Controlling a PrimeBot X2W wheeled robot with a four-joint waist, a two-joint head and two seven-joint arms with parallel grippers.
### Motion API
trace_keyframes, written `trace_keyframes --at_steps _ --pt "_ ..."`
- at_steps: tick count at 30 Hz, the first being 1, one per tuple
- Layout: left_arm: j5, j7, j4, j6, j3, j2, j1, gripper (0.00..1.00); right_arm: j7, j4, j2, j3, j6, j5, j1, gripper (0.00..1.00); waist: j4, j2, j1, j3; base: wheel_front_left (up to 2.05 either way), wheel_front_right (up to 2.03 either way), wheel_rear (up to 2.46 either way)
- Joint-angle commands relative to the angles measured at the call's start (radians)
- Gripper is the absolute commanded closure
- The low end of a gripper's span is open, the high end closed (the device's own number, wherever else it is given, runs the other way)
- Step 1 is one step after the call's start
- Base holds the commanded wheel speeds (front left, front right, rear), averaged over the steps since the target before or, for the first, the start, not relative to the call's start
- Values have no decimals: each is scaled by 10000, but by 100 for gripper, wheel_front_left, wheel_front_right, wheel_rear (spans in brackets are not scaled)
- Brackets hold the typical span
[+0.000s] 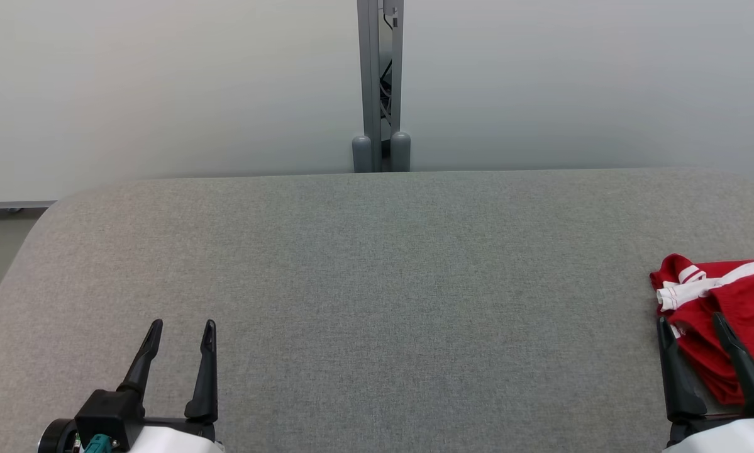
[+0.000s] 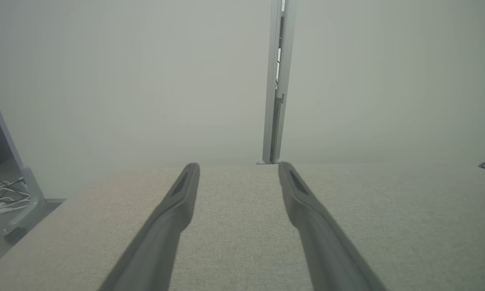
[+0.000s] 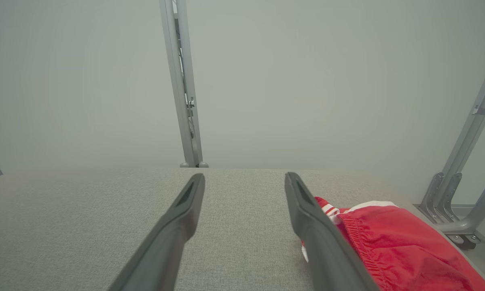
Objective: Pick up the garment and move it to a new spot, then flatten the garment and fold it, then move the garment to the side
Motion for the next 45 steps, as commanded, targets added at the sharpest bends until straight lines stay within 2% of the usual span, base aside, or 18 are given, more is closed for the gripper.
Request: trace_keyframes --at_steps 1,4,5,8,25,45 --pt "-18 -15 28 30 3 63 -178 0 29 -46 -36 -40 -4 60 16 0 13 0 0 -4 0 0 0" --pt "-53 -16 60 22 -12 72 -177 0 40 -48 -36 -62 -4 76 -26 0 31 0 0 -13 0 0 0" --pt "-43 4 54 -3 -13 -4 -43 100 10 24 6 -27 0 7 -4 100 31 0 0 -13 0 0 0" --pt "-190 79 181 4 -18 -139 102 100 58 309 83 -63 0 155 -30 100 27 0 0 -11 0 0 0" --pt "-3094 957 -257 202 744 -570 -420 100 432 1074 48 -230 0 3591 -699 100 -42 0 0 40 0 0 0" --pt "-5552 1704 -632 358 1382 -936 -843 100 631 1617 -50 -241 -1 6596 -1157 100 -113 0 0 95 0 0 0"
